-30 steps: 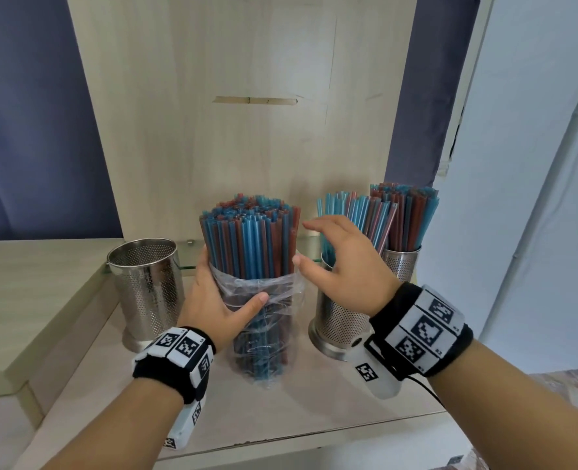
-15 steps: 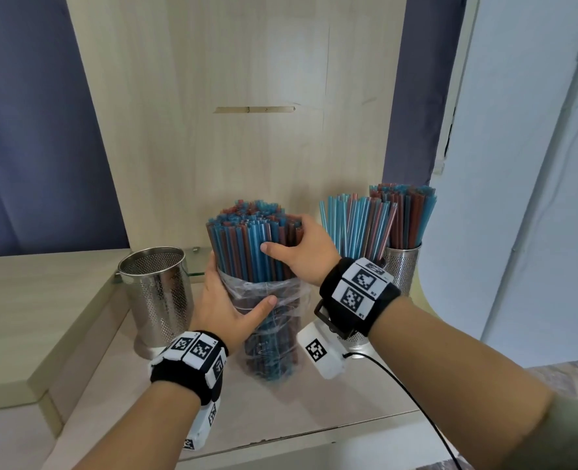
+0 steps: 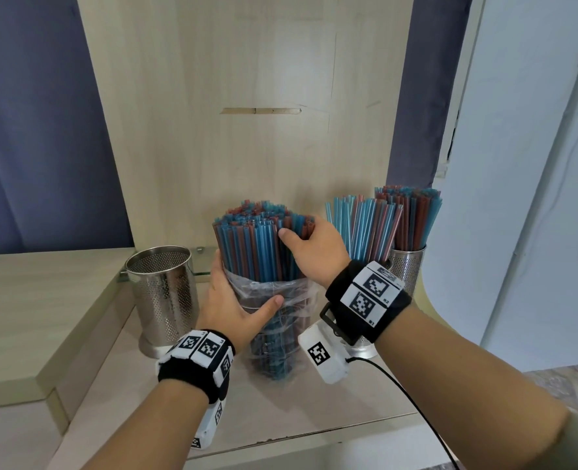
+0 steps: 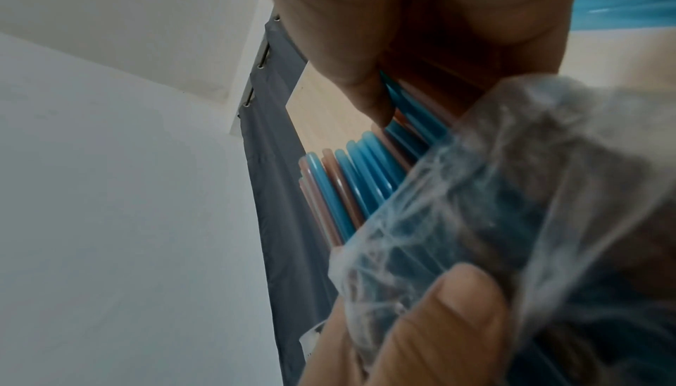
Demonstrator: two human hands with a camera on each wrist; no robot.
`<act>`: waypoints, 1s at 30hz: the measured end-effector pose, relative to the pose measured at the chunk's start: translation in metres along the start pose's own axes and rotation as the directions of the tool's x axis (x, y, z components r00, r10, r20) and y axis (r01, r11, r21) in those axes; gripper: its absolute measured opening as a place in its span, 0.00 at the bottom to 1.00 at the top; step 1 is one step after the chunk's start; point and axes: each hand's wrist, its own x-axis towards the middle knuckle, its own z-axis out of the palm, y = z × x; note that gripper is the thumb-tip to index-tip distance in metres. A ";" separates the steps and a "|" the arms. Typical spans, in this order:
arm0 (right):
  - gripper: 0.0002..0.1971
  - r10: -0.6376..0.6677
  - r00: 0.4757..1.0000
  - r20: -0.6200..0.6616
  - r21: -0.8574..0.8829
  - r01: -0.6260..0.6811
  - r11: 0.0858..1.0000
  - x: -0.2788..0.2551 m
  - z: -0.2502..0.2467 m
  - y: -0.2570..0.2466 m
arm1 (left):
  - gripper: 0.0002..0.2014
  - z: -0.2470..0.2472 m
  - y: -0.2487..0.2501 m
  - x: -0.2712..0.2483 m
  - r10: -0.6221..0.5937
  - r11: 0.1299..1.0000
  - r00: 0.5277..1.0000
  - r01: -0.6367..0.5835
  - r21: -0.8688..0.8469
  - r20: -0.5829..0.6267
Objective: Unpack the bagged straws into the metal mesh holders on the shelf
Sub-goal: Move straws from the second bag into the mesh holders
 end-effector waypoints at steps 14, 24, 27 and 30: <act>0.22 0.026 0.997 -0.066 0.104 -0.019 0.994 0.007 -0.012 -0.011 | 0.62 -0.001 0.000 0.000 -0.023 0.999 0.999 0.021 0.042 0.029; 0.11 0.002 0.988 -0.153 0.135 0.019 0.991 0.022 -0.016 -0.019 | 0.62 -0.001 -0.002 0.000 -0.016 0.999 0.999 0.015 0.028 0.029; 0.11 0.018 0.985 -0.172 0.163 0.011 0.987 0.028 -0.021 -0.023 | 0.62 0.000 -0.005 0.001 0.001 1.000 0.999 -0.001 0.014 0.033; 0.06 0.018 0.984 -0.176 0.244 0.026 0.969 0.034 -0.028 -0.031 | 0.62 0.000 -0.009 0.003 -0.004 1.000 0.999 0.004 -0.005 0.039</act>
